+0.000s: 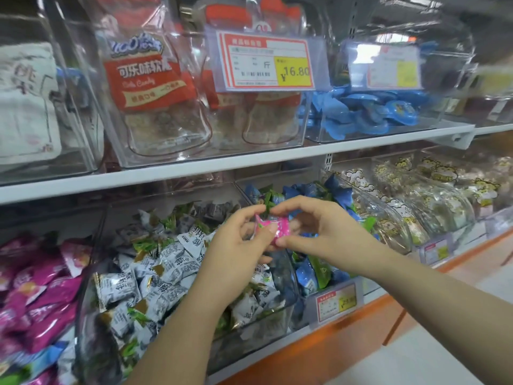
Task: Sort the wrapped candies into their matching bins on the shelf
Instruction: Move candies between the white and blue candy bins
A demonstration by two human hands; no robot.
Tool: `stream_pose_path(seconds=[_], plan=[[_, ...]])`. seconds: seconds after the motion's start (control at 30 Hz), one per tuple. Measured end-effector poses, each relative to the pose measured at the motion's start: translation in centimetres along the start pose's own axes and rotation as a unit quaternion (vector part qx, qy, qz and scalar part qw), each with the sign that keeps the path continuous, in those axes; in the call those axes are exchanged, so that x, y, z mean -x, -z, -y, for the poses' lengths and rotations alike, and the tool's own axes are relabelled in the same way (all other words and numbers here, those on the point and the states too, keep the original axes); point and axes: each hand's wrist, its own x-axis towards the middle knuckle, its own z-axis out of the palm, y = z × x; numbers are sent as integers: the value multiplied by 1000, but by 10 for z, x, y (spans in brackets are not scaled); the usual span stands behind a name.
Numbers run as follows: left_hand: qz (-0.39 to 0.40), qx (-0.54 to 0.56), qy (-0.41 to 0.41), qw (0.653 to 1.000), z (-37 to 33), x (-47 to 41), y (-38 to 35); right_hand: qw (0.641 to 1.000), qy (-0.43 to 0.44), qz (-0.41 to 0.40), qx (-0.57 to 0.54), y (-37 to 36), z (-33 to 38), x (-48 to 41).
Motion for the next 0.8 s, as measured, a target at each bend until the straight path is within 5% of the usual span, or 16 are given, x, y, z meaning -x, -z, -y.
stream_pose_path(seconds=[0.23,0.53,0.8], plan=[[-131,-17,-16,991,4,-15,22,990,-45,-27,134,2,-41,-61],[-161,-34,-21,986,1,-17,26,974,-61,138,170,-28,-86,-128],[-165,-43,-30,985,4,-21,26,990,-63,37,123,-24,-95,-127]])
